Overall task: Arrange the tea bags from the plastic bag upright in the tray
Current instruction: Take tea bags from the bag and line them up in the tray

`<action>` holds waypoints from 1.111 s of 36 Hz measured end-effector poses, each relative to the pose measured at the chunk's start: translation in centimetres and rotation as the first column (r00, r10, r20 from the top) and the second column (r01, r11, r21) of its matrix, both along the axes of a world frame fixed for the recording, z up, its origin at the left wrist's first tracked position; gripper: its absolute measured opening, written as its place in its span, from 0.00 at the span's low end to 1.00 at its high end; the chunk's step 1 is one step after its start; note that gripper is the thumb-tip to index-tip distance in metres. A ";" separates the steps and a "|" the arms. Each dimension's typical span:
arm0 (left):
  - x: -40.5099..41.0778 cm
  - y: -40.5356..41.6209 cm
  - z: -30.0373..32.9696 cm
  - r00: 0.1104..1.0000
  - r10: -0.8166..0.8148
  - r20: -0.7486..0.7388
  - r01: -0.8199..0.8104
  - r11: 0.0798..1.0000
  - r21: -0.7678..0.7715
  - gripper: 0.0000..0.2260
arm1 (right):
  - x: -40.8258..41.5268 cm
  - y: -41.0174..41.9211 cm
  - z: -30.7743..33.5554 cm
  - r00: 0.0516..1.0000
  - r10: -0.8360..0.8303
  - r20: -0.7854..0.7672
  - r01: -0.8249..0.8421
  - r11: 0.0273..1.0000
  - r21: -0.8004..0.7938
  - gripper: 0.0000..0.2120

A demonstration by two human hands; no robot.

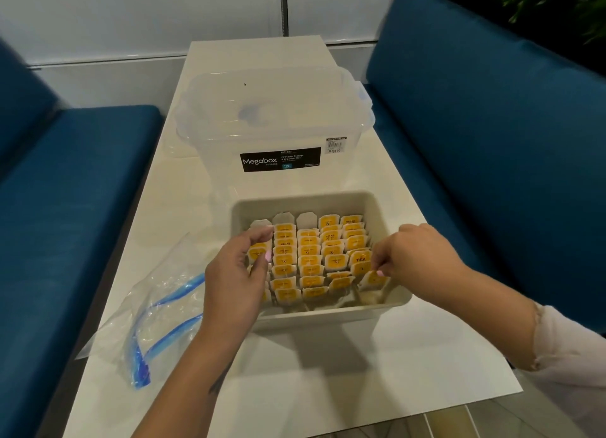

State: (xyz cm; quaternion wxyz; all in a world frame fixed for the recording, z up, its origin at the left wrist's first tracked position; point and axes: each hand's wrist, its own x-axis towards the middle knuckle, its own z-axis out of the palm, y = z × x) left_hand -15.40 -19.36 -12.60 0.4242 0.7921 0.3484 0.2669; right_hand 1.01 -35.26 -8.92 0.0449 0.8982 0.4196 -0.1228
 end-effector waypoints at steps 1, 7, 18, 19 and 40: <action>0.0 0.0 0.0 1.000 0.002 -0.007 -0.002 1.000 0.000 0.13 | -0.1 0.0 -0.3 1.000 0.021 0.021 -0.020 1.000 -0.016 0.08; -0.1 -0.1 0.0 1.000 -0.004 -0.025 0.004 1.000 -0.005 0.14 | -0.4 0.3 -1.6 0.994 0.075 0.081 -0.070 0.995 -0.067 0.11; 0.2 -0.5 0.4 1.000 -0.021 -0.018 0.021 1.000 -0.016 0.14 | -0.7 0.4 -3.4 0.993 0.055 0.107 -0.047 0.996 -0.078 0.14; 0.0 -0.5 0.7 1.000 -0.015 -0.012 0.015 1.000 -0.009 0.14 | -0.7 0.6 -3.3 0.991 0.062 0.119 -0.054 0.996 -0.072 0.14; -1.1 0.5 1.5 1.000 0.016 0.000 -0.016 0.998 0.055 0.14 | -0.5 0.2 -1.6 0.993 0.015 0.113 -0.016 1.000 0.012 0.13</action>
